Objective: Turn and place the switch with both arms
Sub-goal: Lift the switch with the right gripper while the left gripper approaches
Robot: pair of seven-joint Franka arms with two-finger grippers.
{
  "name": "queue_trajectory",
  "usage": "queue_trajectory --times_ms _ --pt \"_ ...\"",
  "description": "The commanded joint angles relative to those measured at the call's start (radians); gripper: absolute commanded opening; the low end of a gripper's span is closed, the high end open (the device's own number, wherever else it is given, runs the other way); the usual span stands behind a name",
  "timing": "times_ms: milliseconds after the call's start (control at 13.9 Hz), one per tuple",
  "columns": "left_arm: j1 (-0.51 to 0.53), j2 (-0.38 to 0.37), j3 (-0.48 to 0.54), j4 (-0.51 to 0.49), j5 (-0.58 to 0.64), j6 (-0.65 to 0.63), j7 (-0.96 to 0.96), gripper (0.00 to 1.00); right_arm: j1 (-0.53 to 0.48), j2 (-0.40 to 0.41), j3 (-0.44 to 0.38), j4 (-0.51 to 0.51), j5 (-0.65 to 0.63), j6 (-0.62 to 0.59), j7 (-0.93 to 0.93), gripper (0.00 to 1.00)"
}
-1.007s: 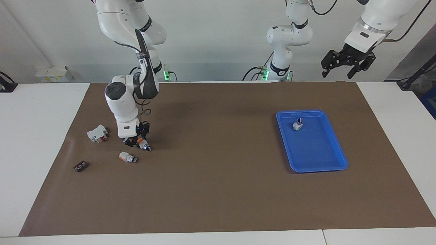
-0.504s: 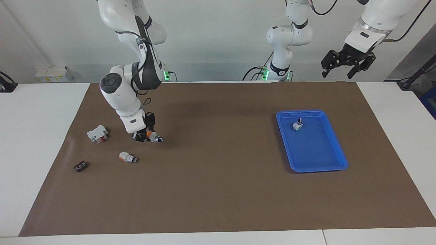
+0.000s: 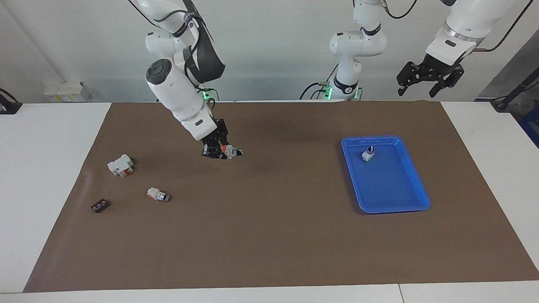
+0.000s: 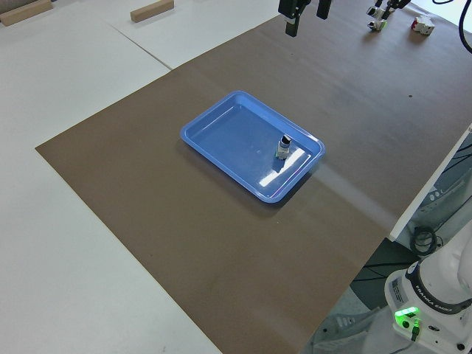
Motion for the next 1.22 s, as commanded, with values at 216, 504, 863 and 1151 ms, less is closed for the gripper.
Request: queue_trajectory --times_ms 216,504,863,1151 --pt "-0.017 -0.049 -0.020 -0.083 -0.010 0.072 -0.086 1.00 0.038 -0.001 0.107 0.037 0.088 0.012 0.091 0.00" --pt "-0.023 -0.050 -0.033 -0.085 -0.211 0.067 -0.280 0.92 0.103 -0.009 0.119 0.077 0.091 0.010 0.183 0.00" --pt "-0.067 -0.069 -0.040 -0.138 -0.441 0.144 -0.599 0.76 0.103 -0.104 0.148 0.117 0.189 -0.020 0.196 0.00" --pt "-0.067 -0.104 -0.041 -0.200 -0.559 0.147 -0.796 0.53 0.106 -0.142 0.151 0.115 0.189 -0.063 0.191 0.00"
